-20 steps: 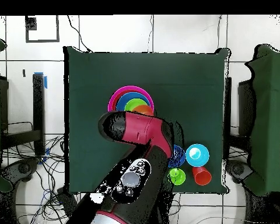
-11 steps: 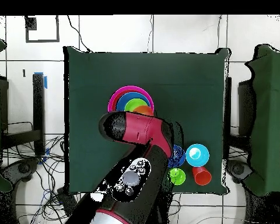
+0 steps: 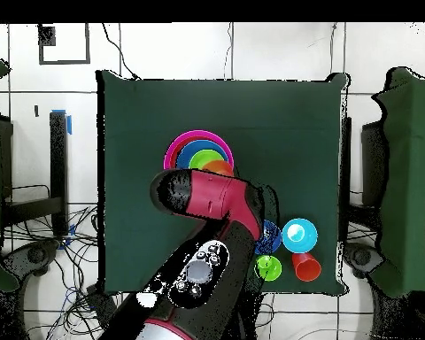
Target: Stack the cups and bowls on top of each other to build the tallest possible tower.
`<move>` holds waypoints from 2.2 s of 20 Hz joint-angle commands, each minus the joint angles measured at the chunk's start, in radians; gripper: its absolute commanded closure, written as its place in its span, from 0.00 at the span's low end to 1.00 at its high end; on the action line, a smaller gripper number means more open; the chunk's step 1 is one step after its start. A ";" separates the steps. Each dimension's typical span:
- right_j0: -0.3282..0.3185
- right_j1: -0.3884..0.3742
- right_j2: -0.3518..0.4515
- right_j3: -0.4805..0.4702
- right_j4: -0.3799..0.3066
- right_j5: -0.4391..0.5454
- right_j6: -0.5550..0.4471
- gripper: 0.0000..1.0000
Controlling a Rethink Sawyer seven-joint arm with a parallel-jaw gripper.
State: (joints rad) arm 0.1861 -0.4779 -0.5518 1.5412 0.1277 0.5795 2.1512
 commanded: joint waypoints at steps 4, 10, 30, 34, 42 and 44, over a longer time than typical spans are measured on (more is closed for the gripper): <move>0.062 0.068 0.030 -0.076 0.066 0.076 0.254 1.00; 0.087 0.094 0.007 -0.089 0.099 0.086 0.272 1.00; 0.094 0.102 -0.017 -0.099 0.122 0.101 0.244 1.00; 0.094 0.102 -0.018 -0.100 0.123 0.101 0.243 1.00; 0.095 0.104 -0.023 -0.107 0.120 0.109 0.236 1.00; 0.096 0.103 -0.023 -0.104 0.119 0.102 0.235 1.00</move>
State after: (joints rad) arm 0.2735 -0.4065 -0.6403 1.4869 0.2290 0.5797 2.2038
